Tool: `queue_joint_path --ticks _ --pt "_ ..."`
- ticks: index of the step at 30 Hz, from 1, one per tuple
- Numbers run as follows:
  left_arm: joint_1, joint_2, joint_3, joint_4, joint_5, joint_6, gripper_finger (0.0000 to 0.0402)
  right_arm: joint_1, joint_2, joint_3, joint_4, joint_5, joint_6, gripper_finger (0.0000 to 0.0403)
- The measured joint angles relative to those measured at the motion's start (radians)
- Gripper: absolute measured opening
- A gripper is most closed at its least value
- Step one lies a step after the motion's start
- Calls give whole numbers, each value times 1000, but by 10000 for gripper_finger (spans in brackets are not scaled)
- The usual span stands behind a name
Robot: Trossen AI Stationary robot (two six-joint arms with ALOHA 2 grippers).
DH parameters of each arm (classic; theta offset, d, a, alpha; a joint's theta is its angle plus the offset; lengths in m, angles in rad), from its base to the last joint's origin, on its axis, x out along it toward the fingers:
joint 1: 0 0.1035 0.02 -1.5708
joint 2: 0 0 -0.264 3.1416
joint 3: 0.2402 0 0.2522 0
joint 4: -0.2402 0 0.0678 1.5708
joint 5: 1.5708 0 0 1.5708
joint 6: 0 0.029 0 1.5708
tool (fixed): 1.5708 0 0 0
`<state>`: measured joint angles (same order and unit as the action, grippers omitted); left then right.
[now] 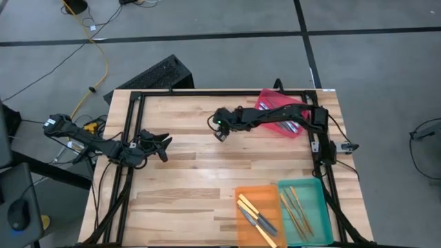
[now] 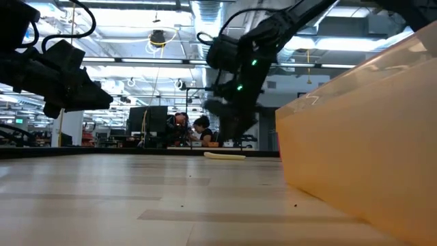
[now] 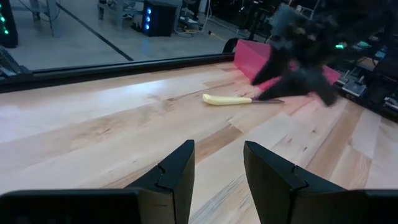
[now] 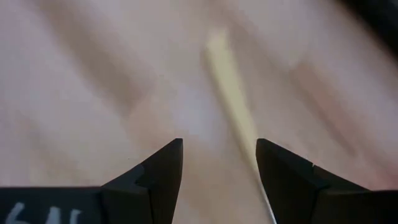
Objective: Sort silverware by color (type)
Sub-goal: Put the yellow knife into the orange bin
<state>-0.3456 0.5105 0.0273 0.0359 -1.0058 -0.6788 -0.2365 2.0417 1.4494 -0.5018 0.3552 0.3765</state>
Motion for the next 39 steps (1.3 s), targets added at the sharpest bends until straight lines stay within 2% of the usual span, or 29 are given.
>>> queue_joint_path --ticks 4,9,20,27,33,39 --pt "0 0 0 -3 -1 0 122 -13 5 -7 -83 63 112 222" --pt "0 0 0 -11 -5 -1 122 -22 6 -3 -99 62 222 209" --pt "0 0 0 -23 -12 -24 122 -36 58 0 -91 60 339 178" --pt "0 0 0 -23 -11 -26 122 -26 92 1 -80 -1 327 163" --pt "0 0 0 -24 -5 -26 122 21 98 10 -75 15 334 161" --pt "0 0 0 -23 -5 -26 122 68 101 35 -74 -24 333 161"
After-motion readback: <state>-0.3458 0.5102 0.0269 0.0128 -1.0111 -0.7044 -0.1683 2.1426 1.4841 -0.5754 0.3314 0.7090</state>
